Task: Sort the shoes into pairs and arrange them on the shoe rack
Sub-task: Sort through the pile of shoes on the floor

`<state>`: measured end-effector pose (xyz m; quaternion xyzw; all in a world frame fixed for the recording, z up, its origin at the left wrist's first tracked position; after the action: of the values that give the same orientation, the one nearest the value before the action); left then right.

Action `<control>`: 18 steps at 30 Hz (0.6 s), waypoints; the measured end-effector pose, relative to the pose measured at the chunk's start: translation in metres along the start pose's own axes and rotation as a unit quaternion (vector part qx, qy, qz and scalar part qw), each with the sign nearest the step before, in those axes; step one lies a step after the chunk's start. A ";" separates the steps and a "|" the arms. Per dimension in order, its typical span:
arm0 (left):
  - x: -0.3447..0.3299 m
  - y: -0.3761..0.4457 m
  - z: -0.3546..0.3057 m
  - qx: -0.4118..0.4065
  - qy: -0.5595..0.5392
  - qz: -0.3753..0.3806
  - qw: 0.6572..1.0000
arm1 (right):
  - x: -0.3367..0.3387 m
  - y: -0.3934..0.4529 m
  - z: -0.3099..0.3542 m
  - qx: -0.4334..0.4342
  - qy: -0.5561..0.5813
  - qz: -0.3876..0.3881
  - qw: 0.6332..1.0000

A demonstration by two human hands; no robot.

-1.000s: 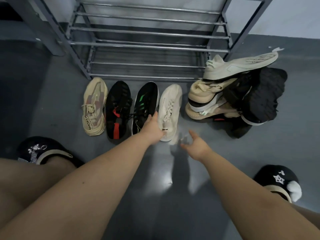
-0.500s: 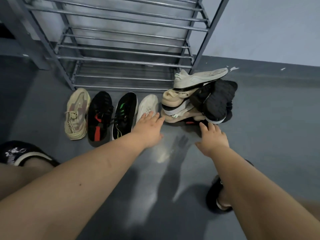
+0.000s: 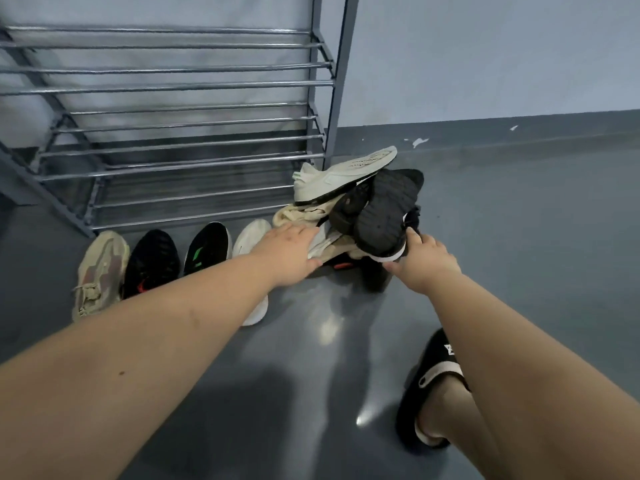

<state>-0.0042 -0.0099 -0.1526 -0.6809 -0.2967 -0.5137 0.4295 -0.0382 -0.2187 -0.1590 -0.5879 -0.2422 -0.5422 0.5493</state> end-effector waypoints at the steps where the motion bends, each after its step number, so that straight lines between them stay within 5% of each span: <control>1: 0.000 0.007 -0.003 0.000 -0.002 0.000 1.000 | -0.005 0.003 -0.005 -0.014 0.020 0.009 1.000; 9: -0.005 0.055 -0.030 0.005 -0.018 0.024 1.000 | -0.025 0.026 -0.018 -0.014 0.078 0.009 0.997; 18: -0.022 0.092 -0.036 0.101 -0.212 0.040 0.971 | -0.032 0.042 -0.012 0.002 0.134 0.036 0.990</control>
<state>0.0505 -0.0832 -0.1954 -0.7386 -0.4041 -0.3075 0.4433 -0.0153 -0.2315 -0.2064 -0.5168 -0.1461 -0.5954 0.5976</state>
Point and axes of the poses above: each hand's wrist, its own y-axis towards the middle knuckle, its own x-axis out of the back of the hand, z = x × y, the point moved 9 cm from there along y, towards the middle knuckle, and after that the axes turned 7 degrees about y, right-handed, at the moved point
